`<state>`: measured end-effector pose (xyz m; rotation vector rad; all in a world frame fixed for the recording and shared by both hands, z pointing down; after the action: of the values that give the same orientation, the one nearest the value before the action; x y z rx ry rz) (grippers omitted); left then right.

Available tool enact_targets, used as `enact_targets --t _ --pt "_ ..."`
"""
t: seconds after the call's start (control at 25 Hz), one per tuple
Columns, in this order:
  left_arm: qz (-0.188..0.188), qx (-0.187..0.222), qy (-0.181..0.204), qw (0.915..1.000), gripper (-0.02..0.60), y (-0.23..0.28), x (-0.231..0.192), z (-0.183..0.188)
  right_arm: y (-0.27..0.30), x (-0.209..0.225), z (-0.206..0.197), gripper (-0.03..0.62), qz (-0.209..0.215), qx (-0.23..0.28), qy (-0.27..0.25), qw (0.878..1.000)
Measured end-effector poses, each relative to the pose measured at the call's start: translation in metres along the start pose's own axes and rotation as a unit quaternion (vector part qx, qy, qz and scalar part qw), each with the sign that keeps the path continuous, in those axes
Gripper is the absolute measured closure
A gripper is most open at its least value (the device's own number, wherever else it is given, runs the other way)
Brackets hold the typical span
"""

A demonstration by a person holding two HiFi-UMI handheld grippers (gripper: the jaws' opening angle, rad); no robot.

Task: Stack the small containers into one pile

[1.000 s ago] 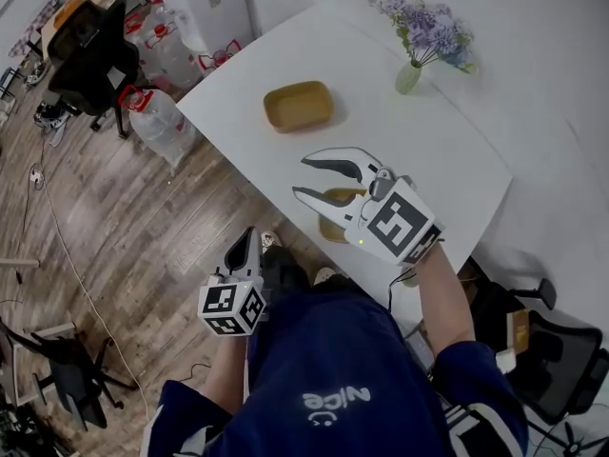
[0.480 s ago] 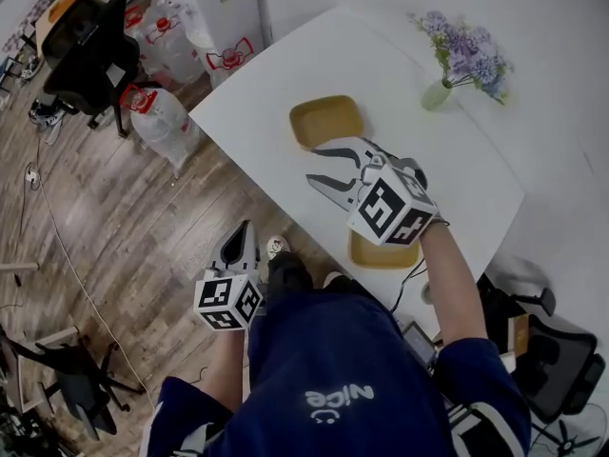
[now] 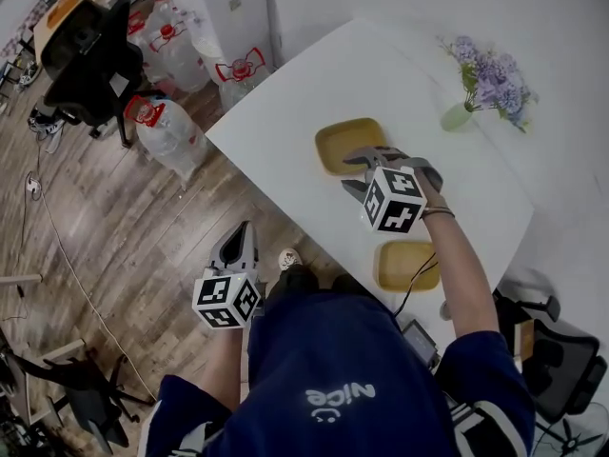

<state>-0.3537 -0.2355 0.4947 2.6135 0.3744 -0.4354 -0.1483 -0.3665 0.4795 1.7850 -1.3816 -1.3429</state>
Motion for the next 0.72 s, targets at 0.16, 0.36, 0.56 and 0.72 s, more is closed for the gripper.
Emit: enact_targets --t 0.16,0.36,0.56,0.72 --pt "-0.003 -0.007 0.031 0.9995 0.561 0.002 -0.026 0.011 0.027 0.002 -0.003 0.425 0.02 -0.045 -0.01 0.999" --pt "-0.016 -0.005 0.029 0.9994 0.561 0.004 -0.048 0.013 0.047 0.006 -0.013 0.428 0.037 -0.078 -0.008 0.996" --pt "-0.012 0.014 0.009 0.9998 0.561 0.004 -0.059 0.02 0.063 0.001 -0.025 0.431 0.069 -0.123 -0.042 0.989" --pt "-0.004 0.014 -0.003 0.9999 0.561 0.001 -0.071 0.017 0.075 -0.002 -0.03 0.437 0.078 -0.14 -0.053 0.986"
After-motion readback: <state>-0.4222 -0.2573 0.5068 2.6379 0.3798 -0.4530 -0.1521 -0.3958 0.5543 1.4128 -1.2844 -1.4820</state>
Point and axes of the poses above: the fingertips, and each gripper's own axes: y forward along the fingers, x to its right, z out of its top, the point moved 5 cm from there along -y, backward along the fingers, and after that the axes turned 4 degrees about -z, right-handed, at the moved point
